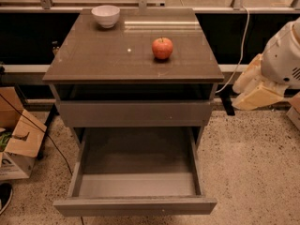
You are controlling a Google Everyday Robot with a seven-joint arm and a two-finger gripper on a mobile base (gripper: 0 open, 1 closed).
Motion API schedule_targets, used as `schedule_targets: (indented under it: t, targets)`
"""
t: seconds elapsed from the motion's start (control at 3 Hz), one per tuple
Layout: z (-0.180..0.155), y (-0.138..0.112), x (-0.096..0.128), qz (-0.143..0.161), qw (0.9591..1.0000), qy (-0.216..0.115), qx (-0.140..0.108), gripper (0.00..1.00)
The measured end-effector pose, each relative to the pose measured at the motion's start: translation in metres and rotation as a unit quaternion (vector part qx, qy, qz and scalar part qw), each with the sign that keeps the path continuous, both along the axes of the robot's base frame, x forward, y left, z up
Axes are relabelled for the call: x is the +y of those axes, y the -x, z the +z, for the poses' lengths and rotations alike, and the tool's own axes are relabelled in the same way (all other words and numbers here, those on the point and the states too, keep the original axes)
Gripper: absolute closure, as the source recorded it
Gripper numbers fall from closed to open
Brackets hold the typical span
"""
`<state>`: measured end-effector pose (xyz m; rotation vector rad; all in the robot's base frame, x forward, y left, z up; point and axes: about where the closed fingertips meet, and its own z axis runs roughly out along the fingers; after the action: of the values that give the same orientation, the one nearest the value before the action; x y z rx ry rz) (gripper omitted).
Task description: Close middle drawer
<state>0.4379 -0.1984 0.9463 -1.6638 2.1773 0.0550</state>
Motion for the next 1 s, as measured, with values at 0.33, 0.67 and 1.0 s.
schedule_targets:
  t: [0.33,0.67,1.0]
  targets:
    - [-0.030,0.000,0.012,-0.006,0.9990,-0.041,0.017,0.84]
    - [-0.066,-0.003,0.023,-0.012,0.9975,-0.061,0.033,1.00]
    - [-0.113,-0.008,0.029,-0.035,0.9947,-0.081,0.053,1.00]
